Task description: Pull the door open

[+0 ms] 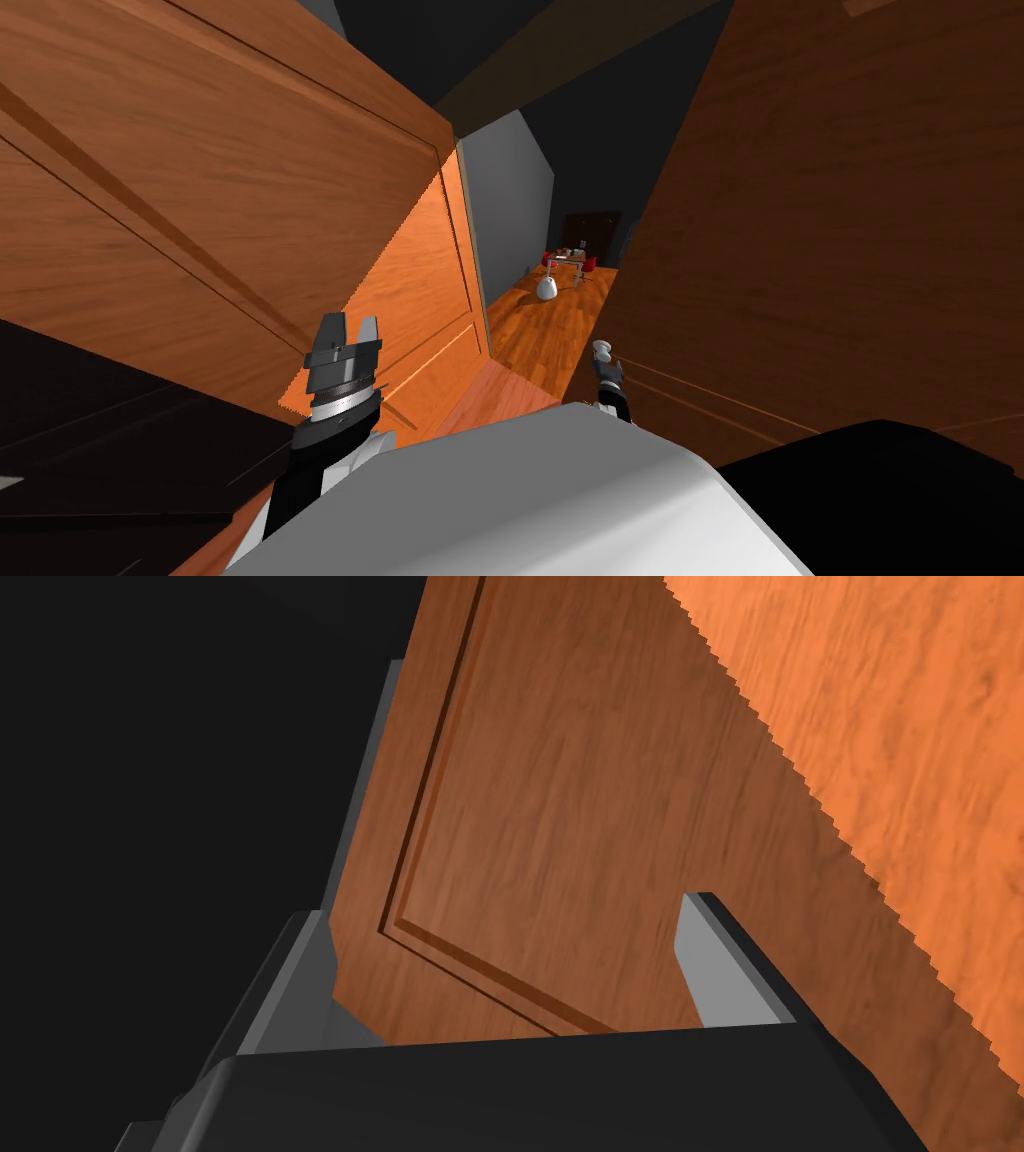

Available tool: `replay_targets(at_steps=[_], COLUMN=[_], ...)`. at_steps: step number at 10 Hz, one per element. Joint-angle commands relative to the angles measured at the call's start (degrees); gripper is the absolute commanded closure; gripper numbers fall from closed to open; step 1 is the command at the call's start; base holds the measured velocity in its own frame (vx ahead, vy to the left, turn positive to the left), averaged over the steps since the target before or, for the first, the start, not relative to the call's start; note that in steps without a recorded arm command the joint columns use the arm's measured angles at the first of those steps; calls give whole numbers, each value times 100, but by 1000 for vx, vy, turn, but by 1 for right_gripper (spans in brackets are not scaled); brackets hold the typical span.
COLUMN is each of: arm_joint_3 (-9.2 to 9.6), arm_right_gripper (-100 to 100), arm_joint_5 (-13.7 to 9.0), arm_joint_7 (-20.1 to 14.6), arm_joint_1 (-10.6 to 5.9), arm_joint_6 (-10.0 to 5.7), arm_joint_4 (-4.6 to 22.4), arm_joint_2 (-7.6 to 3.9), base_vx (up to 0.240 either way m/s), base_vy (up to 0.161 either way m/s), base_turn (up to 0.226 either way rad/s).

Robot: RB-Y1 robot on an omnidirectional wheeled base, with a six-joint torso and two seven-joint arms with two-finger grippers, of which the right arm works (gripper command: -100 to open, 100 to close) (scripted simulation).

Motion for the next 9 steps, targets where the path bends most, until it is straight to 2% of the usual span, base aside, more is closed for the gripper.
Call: replay_targets(at_steps=[1, 2, 3, 4, 9], arm_joint_3=[29, 50, 33, 33, 33], arm_right_gripper=[-100, -100, -100, 100, 100], arm_joint_5=[14, 22, 14, 14, 14], arm_joint_7=[-120, -240, -146, -146, -146], arm_joint_1=[-18, 45, 29, 29, 29], arm_joint_6=[-78, -93, -51, -51, -51], arm_joint_4=[159, 186, 118, 118, 118], arm_joint_2=[-73, -159, -104, -104, -104], base_vx=[118, 120, 60, -8, -11], base_vy=[-15, -9, -4, -3, 0], base_turn=[1, 4, 1, -17, 5])
